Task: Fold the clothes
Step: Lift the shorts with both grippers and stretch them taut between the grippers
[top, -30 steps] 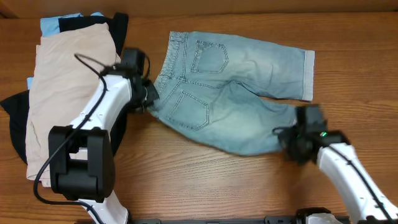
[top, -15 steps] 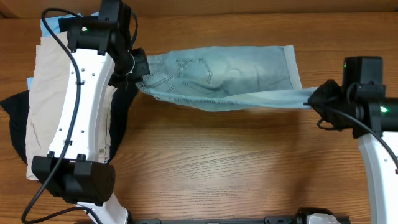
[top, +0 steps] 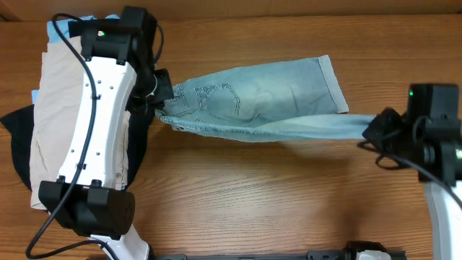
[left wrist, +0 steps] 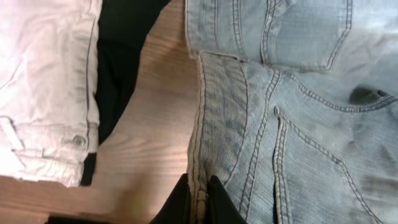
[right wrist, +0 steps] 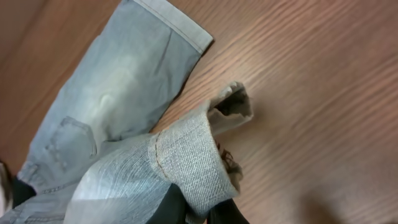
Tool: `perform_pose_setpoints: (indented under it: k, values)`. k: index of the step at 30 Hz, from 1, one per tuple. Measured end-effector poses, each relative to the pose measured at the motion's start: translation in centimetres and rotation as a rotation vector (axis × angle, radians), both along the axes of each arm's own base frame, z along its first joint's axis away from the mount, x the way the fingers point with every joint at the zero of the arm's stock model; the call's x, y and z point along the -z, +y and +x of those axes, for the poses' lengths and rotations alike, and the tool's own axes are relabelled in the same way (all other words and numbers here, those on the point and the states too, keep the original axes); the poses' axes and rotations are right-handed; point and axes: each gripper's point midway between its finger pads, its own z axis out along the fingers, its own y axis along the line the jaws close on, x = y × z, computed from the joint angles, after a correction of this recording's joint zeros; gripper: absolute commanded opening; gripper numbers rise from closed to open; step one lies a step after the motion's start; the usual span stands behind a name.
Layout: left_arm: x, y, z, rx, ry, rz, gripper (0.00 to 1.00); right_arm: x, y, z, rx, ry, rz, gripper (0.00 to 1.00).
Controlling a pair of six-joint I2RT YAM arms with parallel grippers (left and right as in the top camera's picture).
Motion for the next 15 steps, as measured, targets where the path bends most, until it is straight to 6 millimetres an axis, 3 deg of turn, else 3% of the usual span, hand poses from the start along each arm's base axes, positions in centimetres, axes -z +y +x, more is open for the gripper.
perform_pose_setpoints:
  k: [5, 15]
  values:
    - [3.1, 0.0, 1.3, -0.025, -0.015, 0.006, 0.04, 3.1, -0.4, 4.4, -0.030, 0.052, -0.024, 0.04]
    - [9.3, -0.5, 5.9, -0.055, -0.178, -0.014, 0.04, 12.9, -1.2, 13.7, -0.065, 0.115, -0.057, 0.04]
